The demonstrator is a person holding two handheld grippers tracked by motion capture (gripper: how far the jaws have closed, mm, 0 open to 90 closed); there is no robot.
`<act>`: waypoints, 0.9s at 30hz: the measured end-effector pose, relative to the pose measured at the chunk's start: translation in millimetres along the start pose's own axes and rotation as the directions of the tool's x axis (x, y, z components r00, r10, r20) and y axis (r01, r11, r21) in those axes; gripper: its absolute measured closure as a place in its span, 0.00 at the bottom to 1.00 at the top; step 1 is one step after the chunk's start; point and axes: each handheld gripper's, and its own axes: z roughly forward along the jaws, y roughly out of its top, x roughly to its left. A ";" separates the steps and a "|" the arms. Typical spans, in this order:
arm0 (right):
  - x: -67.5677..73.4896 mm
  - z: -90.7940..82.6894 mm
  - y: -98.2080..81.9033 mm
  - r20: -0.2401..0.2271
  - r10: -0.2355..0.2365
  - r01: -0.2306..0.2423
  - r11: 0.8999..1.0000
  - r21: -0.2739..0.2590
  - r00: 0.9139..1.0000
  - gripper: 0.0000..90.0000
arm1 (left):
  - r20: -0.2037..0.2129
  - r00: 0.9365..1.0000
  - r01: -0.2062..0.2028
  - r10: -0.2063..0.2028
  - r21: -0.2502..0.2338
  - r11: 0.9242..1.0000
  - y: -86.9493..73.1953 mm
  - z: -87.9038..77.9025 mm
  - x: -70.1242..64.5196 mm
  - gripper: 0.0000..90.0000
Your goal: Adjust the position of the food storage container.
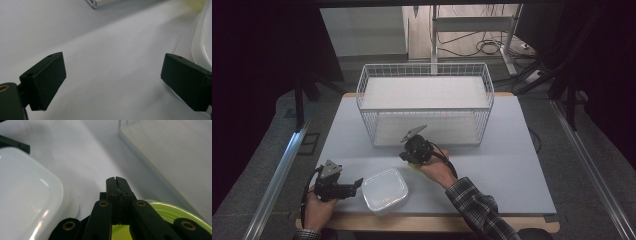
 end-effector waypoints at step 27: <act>-39.4 -81.3 -81.0 0.109 0.146 -0.146 0.989 -0.001 0.983 0.99 | 0.002 1.000 -0.011 0.011 0.018 1.000 0.3 2.3 -2.5 0.06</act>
